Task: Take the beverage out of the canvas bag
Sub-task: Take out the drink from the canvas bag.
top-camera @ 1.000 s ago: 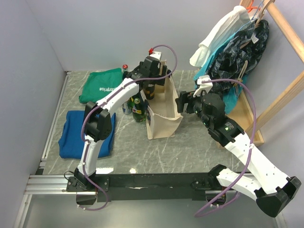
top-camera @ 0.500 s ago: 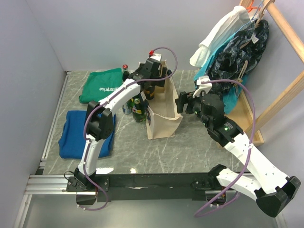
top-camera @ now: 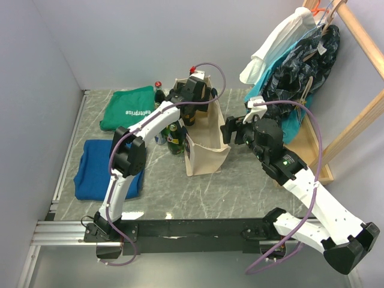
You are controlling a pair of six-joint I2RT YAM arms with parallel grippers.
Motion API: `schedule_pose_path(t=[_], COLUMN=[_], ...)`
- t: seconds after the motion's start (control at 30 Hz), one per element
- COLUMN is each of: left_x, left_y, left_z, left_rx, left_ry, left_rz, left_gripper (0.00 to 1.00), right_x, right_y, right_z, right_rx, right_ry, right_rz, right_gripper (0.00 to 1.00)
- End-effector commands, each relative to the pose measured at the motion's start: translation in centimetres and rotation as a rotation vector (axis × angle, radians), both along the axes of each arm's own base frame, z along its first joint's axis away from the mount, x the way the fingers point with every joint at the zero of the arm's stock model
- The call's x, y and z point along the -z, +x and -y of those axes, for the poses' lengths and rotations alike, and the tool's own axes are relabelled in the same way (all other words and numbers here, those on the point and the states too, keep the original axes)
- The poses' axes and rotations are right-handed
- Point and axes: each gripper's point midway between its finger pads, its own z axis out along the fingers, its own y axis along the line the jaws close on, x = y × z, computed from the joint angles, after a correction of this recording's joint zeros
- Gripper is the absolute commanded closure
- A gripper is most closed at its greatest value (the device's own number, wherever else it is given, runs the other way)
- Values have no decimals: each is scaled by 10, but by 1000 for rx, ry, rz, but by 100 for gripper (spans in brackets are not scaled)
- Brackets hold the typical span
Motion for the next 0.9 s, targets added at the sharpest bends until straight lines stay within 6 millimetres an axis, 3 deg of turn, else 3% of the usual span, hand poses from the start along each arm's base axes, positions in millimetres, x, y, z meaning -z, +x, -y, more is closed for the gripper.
schedule_pose_path(t=[0.0,0.87], left_x=[-10,8], left_y=[7,6], left_z=[-7,-5], left_rx=[-36,-19], left_ry=[4,21], left_rz=[33,-2], left_gripper=[4,4], right_x=[-7,-1], right_y=[3,9], right_z=[-3,-1], right_rx=[-5,17], right_ry=[15,-9], right_rz=[34,25], right_gripper=[11,9])
